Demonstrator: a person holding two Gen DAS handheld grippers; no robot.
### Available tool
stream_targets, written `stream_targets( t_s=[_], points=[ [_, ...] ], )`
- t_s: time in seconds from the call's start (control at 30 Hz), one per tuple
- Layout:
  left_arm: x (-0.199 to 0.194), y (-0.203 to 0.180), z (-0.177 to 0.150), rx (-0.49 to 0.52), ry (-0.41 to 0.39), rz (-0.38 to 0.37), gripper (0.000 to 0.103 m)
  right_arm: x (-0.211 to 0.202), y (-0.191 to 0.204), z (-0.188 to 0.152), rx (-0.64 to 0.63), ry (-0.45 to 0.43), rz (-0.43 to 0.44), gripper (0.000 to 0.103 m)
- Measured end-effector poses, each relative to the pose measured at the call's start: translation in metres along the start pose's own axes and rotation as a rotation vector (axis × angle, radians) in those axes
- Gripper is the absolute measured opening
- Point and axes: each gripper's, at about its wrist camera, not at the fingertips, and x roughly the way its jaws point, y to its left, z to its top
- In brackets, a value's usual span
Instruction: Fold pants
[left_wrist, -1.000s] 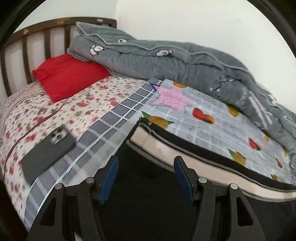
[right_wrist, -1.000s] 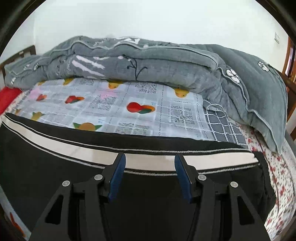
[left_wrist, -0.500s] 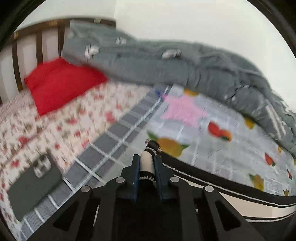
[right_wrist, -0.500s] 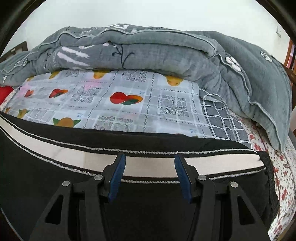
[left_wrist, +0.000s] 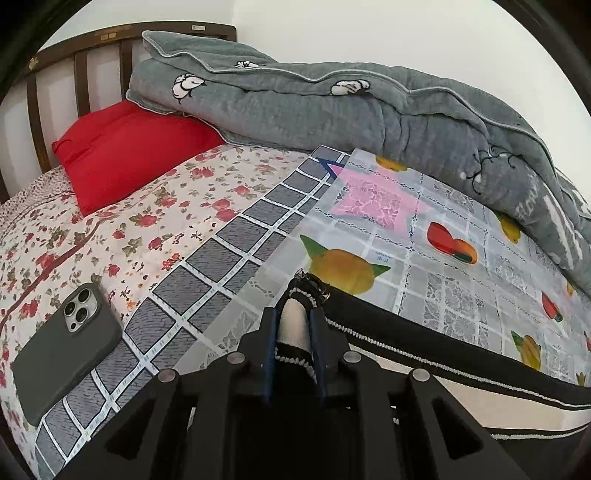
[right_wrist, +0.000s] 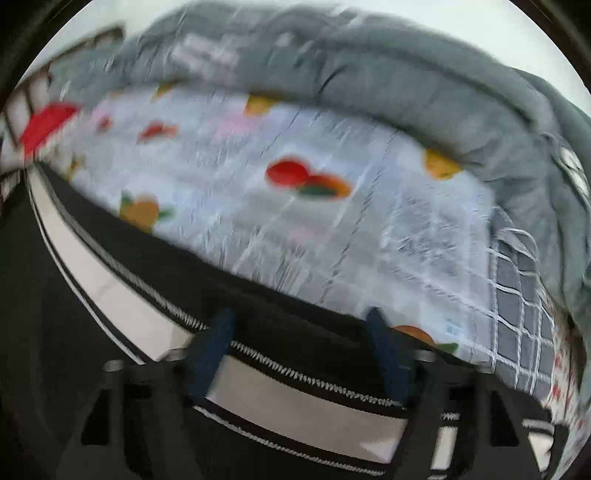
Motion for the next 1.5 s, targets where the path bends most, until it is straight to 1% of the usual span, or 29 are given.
stream_targets(
  t_s=[0.03, 0.07, 0.1, 0.17, 0.2, 0.23, 0.3, 0.33, 0.37, 0.4, 0.43, 0.47, 0.5, 0.53, 0.57, 0.6, 0.63, 0.73, 0.77, 0.83, 0.87, 0.9, 0.93, 1.03, 1.13, 1.2, 1.3, 1.43, 1.5],
  points=[
    [-0.001, 0.000, 0.000, 0.002, -0.002, 0.000, 0.018, 0.000, 0.006, -0.001, -0.066, -0.008, -0.030, 0.022],
    [-0.004, 0.000, -0.001, 0.005, -0.013, -0.004, 0.018, -0.003, 0.008, -0.001, -0.091, -0.011, -0.033, 0.002],
    [-0.009, 0.002, 0.000, 0.001, -0.034, -0.011, 0.018, -0.012, 0.003, 0.000, -0.067, -0.033, -0.002, 0.002],
    [-0.016, 0.006, 0.000, -0.026, -0.070, -0.025, 0.018, -0.036, -0.006, 0.000, -0.040, -0.136, 0.009, 0.002],
    [-0.013, 0.006, 0.000, -0.042, -0.069, -0.013, 0.018, -0.040, -0.010, 0.000, -0.025, -0.156, 0.018, 0.002],
    [-0.007, 0.003, 0.000, -0.038, -0.052, 0.006, 0.018, -0.034, -0.012, 0.001, -0.005, -0.153, 0.011, 0.002],
    [0.007, -0.006, -0.001, -0.009, -0.005, 0.062, 0.018, -0.008, -0.007, 0.001, -0.013, -0.090, -0.025, 0.002],
    [0.008, -0.010, -0.001, 0.009, 0.000, 0.083, 0.018, 0.007, -0.002, 0.000, -0.009, -0.074, -0.070, 0.003],
    [0.006, -0.013, 0.000, 0.024, 0.001, 0.103, 0.019, 0.009, -0.001, 0.002, 0.009, -0.090, -0.096, 0.003],
    [0.003, -0.015, 0.000, 0.035, 0.000, 0.112, 0.024, 0.008, -0.005, 0.005, 0.050, -0.095, -0.118, 0.004],
    [-0.002, -0.016, -0.001, 0.050, 0.007, 0.124, 0.029, 0.006, -0.011, 0.008, 0.099, -0.085, -0.125, 0.010],
    [-0.007, -0.017, -0.002, 0.061, 0.013, 0.134, 0.041, -0.001, -0.021, 0.009, 0.157, -0.085, -0.115, 0.012],
    [-0.015, -0.016, -0.006, 0.066, 0.007, 0.143, 0.048, -0.012, -0.031, 0.005, 0.197, -0.095, -0.112, 0.012],
    [-0.023, -0.014, -0.009, 0.067, -0.004, 0.139, 0.050, -0.030, -0.043, -0.006, 0.253, -0.134, -0.106, 0.013],
    [-0.031, -0.013, -0.012, 0.068, -0.012, 0.130, 0.053, -0.044, -0.052, -0.018, 0.298, -0.169, -0.107, 0.021],
    [-0.039, -0.010, -0.017, 0.061, -0.013, 0.117, 0.055, -0.051, -0.058, -0.026, 0.322, -0.179, -0.126, 0.026],
    [-0.044, -0.009, -0.020, 0.049, -0.007, 0.108, 0.055, -0.054, -0.065, -0.037, 0.345, -0.168, -0.167, 0.036],
    [-0.059, -0.009, -0.034, 0.013, 0.017, 0.087, 0.055, -0.027, -0.073, -0.044, 0.356, -0.089, -0.173, 0.038],
    [-0.067, -0.010, -0.040, 0.002, 0.026, 0.081, 0.055, -0.025, -0.072, -0.044, 0.353, -0.087, -0.180, 0.038],
    [-0.081, -0.010, -0.051, -0.011, 0.035, 0.063, 0.055, -0.038, -0.066, -0.042, 0.369, -0.105, -0.202, 0.037],
    [-0.089, -0.009, -0.058, -0.021, 0.032, 0.054, 0.055, -0.049, -0.062, -0.042, 0.390, -0.128, -0.191, 0.039],
    [-0.098, -0.006, -0.065, -0.032, 0.030, 0.049, 0.055, -0.059, -0.058, -0.044, 0.401, -0.150, -0.176, 0.042],
    [-0.109, -0.001, -0.075, -0.050, 0.032, 0.038, 0.055, -0.070, -0.047, -0.047, 0.400, -0.174, -0.163, 0.047],
    [-0.128, 0.015, -0.097, -0.093, 0.041, -0.033, 0.055, -0.089, -0.020, -0.057, 0.366, -0.205, -0.174, 0.060],
    [-0.138, 0.037, -0.121, -0.161, 0.049, -0.112, 0.058, -0.108, 0.009, -0.073, 0.331, -0.246, -0.178, 0.060],
    [-0.133, 0.046, -0.131, -0.193, 0.067, -0.166, 0.059, -0.119, 0.019, -0.085, 0.341, -0.260, -0.192, 0.060],
    [-0.120, 0.060, -0.141, -0.251, 0.071, -0.262, 0.059, -0.130, 0.030, -0.103, 0.370, -0.265, -0.126, 0.060],
    [-0.099, 0.075, -0.134, -0.349, 0.049, -0.361, 0.059, -0.143, 0.045, -0.128, 0.424, -0.266, -0.101, 0.060],
    [-0.083, 0.085, -0.127, -0.411, 0.039, -0.391, 0.059, -0.152, 0.052, -0.144, 0.464, -0.269, -0.098, 0.060]
  ],
)
